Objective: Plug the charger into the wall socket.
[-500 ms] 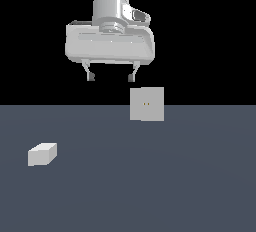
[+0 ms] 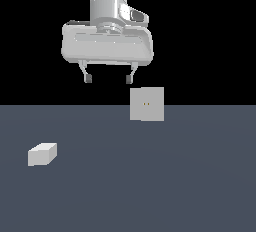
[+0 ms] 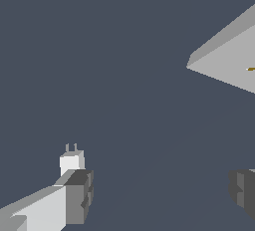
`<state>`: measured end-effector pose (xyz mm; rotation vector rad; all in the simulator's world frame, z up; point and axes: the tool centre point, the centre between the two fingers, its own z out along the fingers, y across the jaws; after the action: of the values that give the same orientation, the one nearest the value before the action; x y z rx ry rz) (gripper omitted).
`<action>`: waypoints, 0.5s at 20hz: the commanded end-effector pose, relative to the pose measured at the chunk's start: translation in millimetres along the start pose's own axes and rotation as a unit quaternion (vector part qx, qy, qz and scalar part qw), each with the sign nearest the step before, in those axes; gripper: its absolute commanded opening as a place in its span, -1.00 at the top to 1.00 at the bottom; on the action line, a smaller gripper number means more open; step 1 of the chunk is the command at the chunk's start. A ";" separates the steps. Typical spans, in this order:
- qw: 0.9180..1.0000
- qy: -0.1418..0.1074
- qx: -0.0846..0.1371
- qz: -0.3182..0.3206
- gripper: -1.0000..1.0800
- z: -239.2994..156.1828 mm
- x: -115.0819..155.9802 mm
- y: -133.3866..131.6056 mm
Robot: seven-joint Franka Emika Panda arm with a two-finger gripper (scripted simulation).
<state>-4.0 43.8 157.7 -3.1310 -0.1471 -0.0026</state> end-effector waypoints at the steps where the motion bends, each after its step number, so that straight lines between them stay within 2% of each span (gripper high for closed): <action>1: 1.000 0.006 0.000 -0.002 -0.92 2.9 -2.6 -4.1; 10: 0.999 0.043 0.002 -0.012 -0.92 21.6 -18.0 -28.7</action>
<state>-20.8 66.0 140.2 -3.1213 -0.1766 -0.1140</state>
